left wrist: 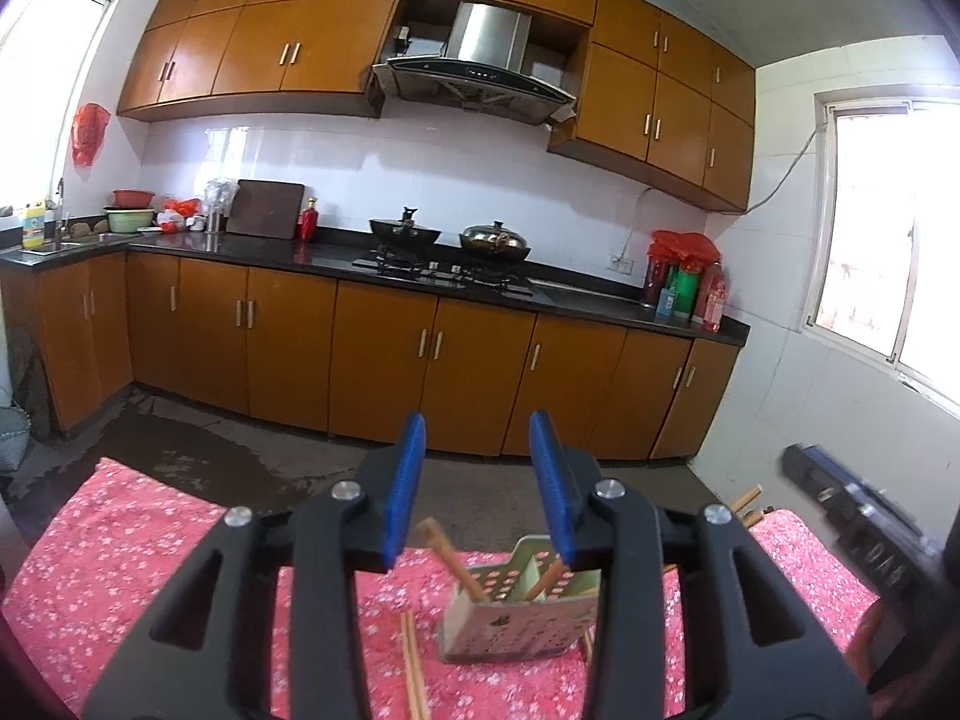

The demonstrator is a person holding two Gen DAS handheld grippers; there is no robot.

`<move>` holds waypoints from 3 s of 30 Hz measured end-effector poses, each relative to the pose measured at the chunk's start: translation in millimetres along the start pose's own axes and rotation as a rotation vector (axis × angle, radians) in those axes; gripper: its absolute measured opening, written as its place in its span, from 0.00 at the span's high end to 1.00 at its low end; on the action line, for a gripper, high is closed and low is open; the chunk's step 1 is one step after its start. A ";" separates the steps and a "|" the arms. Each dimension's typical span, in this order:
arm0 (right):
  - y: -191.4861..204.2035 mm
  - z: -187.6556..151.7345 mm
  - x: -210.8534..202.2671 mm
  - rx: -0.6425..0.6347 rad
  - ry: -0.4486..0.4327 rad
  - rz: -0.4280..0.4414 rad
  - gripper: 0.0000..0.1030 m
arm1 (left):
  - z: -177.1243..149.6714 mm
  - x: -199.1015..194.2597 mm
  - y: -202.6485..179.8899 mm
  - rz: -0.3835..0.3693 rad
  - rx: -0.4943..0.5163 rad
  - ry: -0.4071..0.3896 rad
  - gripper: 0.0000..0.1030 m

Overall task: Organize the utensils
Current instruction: 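Move both open tools back down to the chopstick rows, then grasp a single chopstick with the left tool while the right tool grasps another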

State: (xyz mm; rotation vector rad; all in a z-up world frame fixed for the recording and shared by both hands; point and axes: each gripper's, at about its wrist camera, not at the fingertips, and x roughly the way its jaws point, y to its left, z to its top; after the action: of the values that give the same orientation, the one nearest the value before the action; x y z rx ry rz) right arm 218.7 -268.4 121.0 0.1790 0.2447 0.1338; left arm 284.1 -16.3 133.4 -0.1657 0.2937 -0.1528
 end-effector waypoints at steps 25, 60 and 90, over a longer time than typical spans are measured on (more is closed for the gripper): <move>-42.6 -214.8 64.5 0.076 0.661 -0.030 0.86 | -174.5 -9.3 79.7 0.148 0.008 0.471 0.54; -54.1 -217.7 64.0 -0.023 0.609 -0.193 0.92 | -239.3 41.4 29.0 0.125 0.113 0.608 0.89; -68.2 -213.2 64.5 -0.004 0.598 -0.212 0.91 | -228.5 48.8 90.7 0.160 0.059 0.592 0.89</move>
State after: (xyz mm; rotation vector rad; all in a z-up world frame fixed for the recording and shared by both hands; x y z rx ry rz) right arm 234.4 -291.0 -110.3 0.1040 0.8564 -0.0268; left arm 273.2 31.7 -112.4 -0.0337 0.8883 -0.0482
